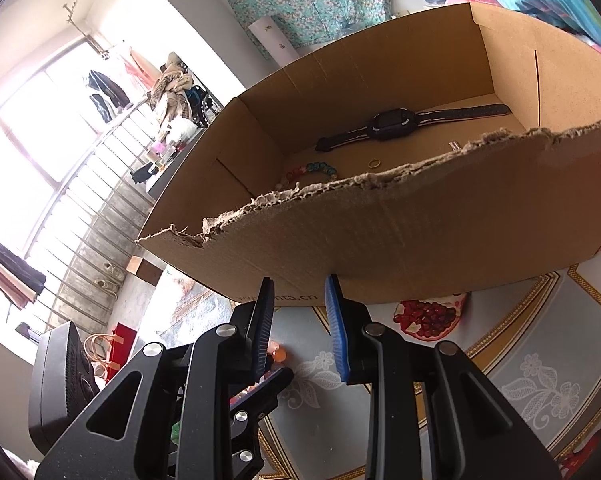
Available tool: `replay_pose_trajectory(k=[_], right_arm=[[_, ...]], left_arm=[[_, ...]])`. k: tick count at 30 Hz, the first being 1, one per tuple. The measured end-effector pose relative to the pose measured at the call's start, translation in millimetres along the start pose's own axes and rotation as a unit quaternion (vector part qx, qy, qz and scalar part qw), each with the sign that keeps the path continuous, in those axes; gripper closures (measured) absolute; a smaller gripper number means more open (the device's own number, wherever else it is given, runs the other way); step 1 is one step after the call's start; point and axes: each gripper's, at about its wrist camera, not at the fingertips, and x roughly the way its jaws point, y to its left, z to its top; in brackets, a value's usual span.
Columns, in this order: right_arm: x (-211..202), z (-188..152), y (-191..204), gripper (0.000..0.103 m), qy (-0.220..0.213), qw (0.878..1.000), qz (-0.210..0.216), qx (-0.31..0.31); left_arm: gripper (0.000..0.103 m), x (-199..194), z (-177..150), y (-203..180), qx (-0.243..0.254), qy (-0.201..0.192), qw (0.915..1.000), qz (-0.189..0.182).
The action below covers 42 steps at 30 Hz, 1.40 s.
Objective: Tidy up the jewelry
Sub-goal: 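Swing the right tool over the box, then back toward the small gold charm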
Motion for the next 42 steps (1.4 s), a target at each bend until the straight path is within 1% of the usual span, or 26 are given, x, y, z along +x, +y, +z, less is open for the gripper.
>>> replay_pose_trajectory(k=[3,6,9,13,14,16,19,21,24,25,28,30,31,32,33,35,36,42], right_arm=[[-4,-2,4,0.077,-0.006,1.0,0.005,-0.013],[-19,-7,-3,0.076,-0.016,0.999,-0.001,-0.03],[-41,-15,-30,0.075,-0.016,0.999,-0.032,-0.034],[-62,-24,-71,0.072,-0.004,0.996,-0.075,-0.037],[-64,-25,-77,0.072,0.003,0.996,-0.084,-0.042],[-63,-24,-81,0.072,0.019,0.994,-0.089,-0.058],[-51,-19,-75,0.072,0.036,0.992,-0.086,-0.085],[-38,-19,-66,0.072,0.041,0.989,-0.087,-0.115],[-21,-23,-51,0.072,0.061,0.983,-0.086,-0.149],[-19,-24,-46,0.071,0.058,0.98,-0.092,-0.164],[-10,-23,-37,0.072,0.068,0.972,-0.107,-0.199],[-5,-23,-30,0.076,0.077,0.964,-0.118,-0.227],[-3,-24,-26,0.082,0.08,0.958,-0.129,-0.245],[-2,-25,-23,0.093,0.086,0.955,-0.125,-0.254],[-1,-25,-21,0.095,0.093,0.955,-0.119,-0.256],[0,-27,-18,0.095,0.095,0.95,-0.128,-0.269],[0,-26,-17,0.095,0.096,0.95,-0.128,-0.268],[-9,-21,-32,0.095,0.094,0.964,-0.121,-0.216]], left_arm=[[0.089,0,0,0,0.0,0.002,1.0,0.0],[0.089,0,0,0,0.002,0.002,1.0,0.0],[0.089,1,1,-1,0.006,0.001,1.0,0.001],[0.089,1,1,-3,0.005,-0.001,1.0,0.001],[0.089,1,1,-3,0.004,-0.001,1.0,0.0],[0.089,1,2,-3,0.002,-0.002,1.0,-0.002],[0.089,0,0,-3,0.003,-0.005,1.0,-0.004],[0.089,0,-1,-1,0.0,-0.006,1.0,-0.007],[0.089,-1,-2,1,-0.001,-0.008,0.9999,-0.008],[0.089,-1,-3,1,0.0,-0.009,0.9999,-0.008],[0.089,-2,-5,3,-0.001,-0.013,0.9998,-0.012],[0.089,-3,-5,5,-0.003,-0.013,0.9998,-0.013],[0.089,-4,-6,6,-0.005,-0.013,0.9998,-0.015],[0.089,-4,-6,6,-0.006,-0.013,0.9998,-0.017],[0.089,-5,-6,6,-0.006,-0.014,0.9997,-0.018],[0.089,-6,-7,7,-0.005,-0.015,0.9997,-0.016],[0.089,-6,-8,8,-0.006,-0.016,0.9997,-0.017],[0.089,-9,-11,6,-0.006,-0.016,0.9993,-0.033]])
